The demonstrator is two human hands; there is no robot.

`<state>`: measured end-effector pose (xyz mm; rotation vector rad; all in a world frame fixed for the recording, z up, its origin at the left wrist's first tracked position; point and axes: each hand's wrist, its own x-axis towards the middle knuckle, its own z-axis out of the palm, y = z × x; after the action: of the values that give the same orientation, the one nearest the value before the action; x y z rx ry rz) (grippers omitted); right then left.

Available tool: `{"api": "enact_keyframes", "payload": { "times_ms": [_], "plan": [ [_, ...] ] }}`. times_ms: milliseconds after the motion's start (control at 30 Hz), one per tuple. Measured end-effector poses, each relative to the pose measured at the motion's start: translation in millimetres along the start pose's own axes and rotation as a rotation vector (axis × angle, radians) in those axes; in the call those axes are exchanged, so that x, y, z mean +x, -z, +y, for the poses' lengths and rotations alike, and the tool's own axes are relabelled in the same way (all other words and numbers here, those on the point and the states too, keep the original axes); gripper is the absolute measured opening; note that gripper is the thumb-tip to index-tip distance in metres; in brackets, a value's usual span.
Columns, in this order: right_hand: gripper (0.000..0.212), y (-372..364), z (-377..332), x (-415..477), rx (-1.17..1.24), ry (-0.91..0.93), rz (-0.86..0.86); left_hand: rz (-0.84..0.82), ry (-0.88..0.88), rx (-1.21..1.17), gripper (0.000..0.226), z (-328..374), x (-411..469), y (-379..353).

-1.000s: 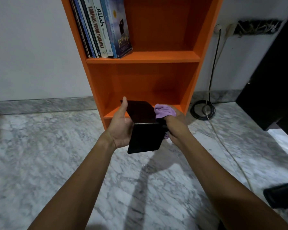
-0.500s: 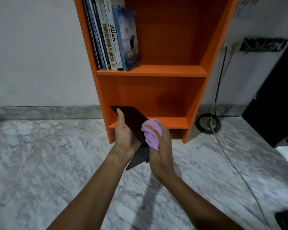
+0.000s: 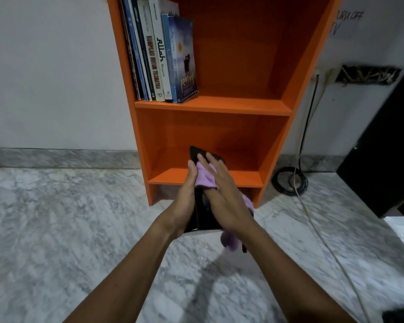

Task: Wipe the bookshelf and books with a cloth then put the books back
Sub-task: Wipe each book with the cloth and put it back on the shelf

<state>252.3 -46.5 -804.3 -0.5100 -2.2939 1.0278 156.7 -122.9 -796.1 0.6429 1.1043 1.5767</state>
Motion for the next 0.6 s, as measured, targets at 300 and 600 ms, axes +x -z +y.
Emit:
{"api": "enact_keyframes", "payload": {
  "times_ms": [300,600],
  "plan": [
    [0.016,29,37,12,0.203,-0.305,0.323,-0.028,0.003,0.095,0.057,-9,-15,-22],
    [0.022,24,36,-12,0.097,-0.241,0.551,0.057,-0.086,0.094,0.067,7,-8,-4]
  ]
}}
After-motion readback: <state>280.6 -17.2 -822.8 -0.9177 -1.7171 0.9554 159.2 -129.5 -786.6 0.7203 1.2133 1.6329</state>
